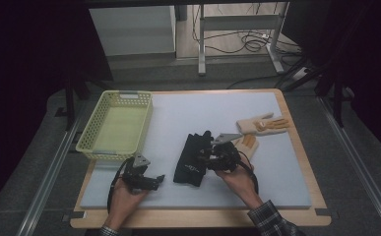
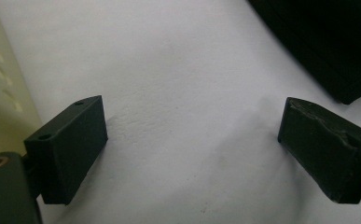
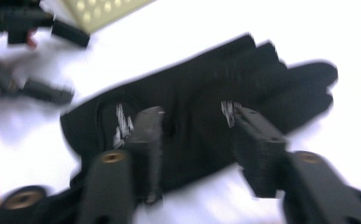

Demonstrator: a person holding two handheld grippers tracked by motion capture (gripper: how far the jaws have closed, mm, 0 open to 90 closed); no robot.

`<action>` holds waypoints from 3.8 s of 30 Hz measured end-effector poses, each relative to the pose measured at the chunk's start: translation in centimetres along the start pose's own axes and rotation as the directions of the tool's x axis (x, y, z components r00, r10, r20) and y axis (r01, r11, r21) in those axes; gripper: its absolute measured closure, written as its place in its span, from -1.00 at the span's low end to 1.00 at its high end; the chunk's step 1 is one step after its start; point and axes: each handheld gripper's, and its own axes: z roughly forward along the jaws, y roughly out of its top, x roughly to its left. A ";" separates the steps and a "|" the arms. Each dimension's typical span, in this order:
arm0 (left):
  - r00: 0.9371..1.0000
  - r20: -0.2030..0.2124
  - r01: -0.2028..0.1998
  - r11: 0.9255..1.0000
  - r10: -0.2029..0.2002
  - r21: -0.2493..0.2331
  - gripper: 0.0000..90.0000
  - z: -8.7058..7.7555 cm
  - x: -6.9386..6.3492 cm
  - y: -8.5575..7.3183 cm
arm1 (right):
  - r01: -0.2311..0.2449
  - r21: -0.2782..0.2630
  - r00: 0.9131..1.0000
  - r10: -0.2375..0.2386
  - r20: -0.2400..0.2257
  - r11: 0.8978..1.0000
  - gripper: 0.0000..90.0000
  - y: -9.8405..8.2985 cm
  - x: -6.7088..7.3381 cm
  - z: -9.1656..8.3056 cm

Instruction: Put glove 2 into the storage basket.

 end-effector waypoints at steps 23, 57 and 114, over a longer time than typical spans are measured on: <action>1.000 0.000 0.003 1.000 -0.003 -0.001 -0.81 0.0 0.0 0.0 | 0.084 0.071 0.996 -0.081 -0.047 0.994 0.95 -3.3 1.2 3.9; 1.000 -0.002 0.004 1.000 -0.004 0.006 -0.85 0.0 -0.1 -0.1 | 0.110 0.044 0.994 -0.109 -0.026 0.993 0.43 -0.9 1.8 4.1; 0.997 0.078 -0.029 0.999 0.027 0.019 -0.97 -1.2 -0.5 2.2 | -0.108 0.002 0.943 0.102 0.317 0.994 -0.65 -12.0 -9.1 -7.2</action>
